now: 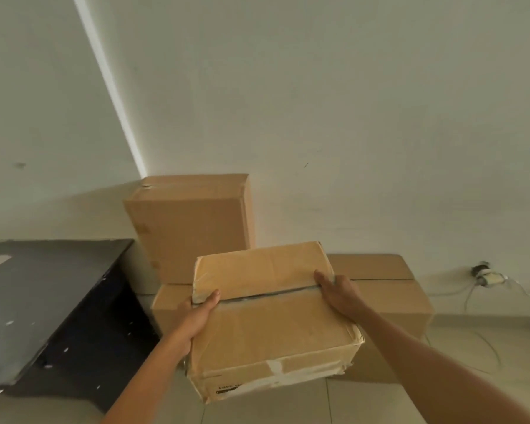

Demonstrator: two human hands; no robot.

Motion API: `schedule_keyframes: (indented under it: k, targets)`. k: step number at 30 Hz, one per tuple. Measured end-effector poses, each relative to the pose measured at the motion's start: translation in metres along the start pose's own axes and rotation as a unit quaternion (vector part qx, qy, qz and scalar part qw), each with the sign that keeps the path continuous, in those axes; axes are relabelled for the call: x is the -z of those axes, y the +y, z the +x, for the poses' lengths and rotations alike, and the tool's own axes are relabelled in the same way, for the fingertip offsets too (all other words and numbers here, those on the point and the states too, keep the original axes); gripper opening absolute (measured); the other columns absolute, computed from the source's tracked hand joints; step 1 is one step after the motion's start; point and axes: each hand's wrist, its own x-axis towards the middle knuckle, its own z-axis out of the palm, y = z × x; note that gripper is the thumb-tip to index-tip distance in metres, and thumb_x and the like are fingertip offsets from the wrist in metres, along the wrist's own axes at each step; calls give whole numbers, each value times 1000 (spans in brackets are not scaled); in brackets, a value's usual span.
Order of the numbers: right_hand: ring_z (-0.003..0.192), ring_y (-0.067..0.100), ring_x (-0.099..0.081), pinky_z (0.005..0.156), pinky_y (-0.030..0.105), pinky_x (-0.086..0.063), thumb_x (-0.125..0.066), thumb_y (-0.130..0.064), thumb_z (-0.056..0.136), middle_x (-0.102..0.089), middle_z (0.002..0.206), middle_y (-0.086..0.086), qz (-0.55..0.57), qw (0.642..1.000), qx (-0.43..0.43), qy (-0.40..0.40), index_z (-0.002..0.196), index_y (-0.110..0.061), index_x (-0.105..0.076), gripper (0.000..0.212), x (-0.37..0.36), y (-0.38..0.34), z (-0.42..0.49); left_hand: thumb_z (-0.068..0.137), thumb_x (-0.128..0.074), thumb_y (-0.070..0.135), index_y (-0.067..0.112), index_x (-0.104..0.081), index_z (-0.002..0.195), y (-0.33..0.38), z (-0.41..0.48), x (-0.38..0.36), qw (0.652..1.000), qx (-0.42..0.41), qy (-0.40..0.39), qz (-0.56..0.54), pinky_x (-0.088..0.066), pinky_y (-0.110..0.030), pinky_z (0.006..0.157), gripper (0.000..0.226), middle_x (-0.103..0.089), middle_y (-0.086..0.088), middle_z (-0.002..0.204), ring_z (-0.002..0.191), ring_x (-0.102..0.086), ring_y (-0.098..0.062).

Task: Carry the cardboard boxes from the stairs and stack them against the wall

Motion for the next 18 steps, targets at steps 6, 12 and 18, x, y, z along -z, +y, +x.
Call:
schedule_keyframes:
  k: [6, 12, 18]
  targets:
    - [98, 33, -61, 78, 34, -47, -39, -68, 89, -65, 113, 20, 6, 1000, -3, 12, 117, -1, -61, 76, 46, 29, 74, 68, -73, 62, 19, -49, 130, 34, 50, -77, 999, 18, -10, 32, -51, -41, 84, 79, -62, -7, 114, 97, -61, -28]
    - [100, 35, -60, 74, 32, -41, -39, -62, 93, -64, 110, 22, 1, 1000, -10, 29, 115, 2, -60, 70, 81, 49, 143, 59, -74, 69, 21, -59, 120, 63, 100, -140, 998, 21, -28, 53, -54, -44, 87, 80, -68, -5, 109, 96, -65, -27]
    - [100, 38, -61, 79, 36, -45, -39, -62, 93, -66, 107, 23, -3, 1000, -11, 28, 109, 0, -63, 68, 84, 50, 207, 36, -73, 83, 23, -54, 128, 70, 173, -167, 995, 55, -37, 70, -54, -45, 89, 111, -65, -3, 118, 102, -64, -27]
